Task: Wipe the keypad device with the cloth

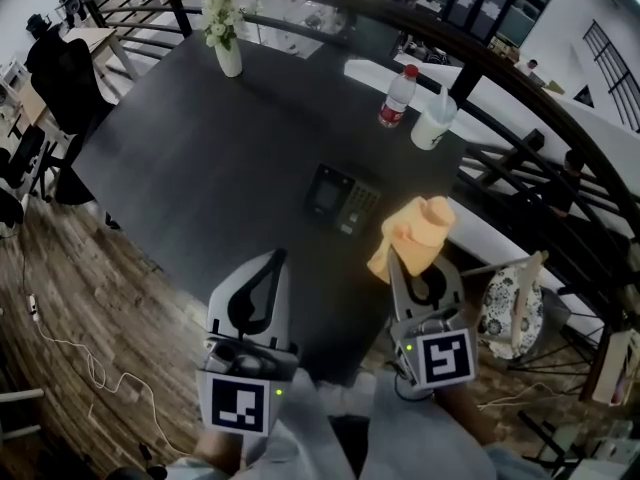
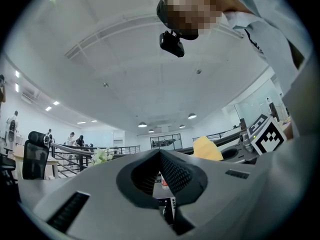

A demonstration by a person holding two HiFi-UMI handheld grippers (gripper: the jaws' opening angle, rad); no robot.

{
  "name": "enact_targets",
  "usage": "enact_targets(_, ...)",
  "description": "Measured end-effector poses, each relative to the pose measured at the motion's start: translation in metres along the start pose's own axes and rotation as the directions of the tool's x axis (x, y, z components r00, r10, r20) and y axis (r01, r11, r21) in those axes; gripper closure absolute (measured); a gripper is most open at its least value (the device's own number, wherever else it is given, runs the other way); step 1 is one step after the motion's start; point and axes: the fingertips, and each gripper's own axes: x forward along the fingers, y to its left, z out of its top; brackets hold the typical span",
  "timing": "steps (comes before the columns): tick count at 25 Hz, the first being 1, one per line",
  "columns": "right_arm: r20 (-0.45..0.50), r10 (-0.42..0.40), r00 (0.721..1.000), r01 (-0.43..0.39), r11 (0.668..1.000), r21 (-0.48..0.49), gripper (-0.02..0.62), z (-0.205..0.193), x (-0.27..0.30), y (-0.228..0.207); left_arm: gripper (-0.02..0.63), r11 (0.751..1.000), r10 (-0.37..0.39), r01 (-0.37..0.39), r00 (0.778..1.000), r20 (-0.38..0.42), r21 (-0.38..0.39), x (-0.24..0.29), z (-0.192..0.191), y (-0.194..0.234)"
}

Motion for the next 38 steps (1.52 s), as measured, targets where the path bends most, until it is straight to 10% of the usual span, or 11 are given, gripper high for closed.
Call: enact_targets(38, 0.018, 0.017, 1.000, -0.018, 1.000, 0.006, 0.526, 0.014, -0.019, -0.001, 0.594, 1.000, 0.005, -0.005, 1.000, -0.014, -0.005, -0.012, 0.000, -0.013)
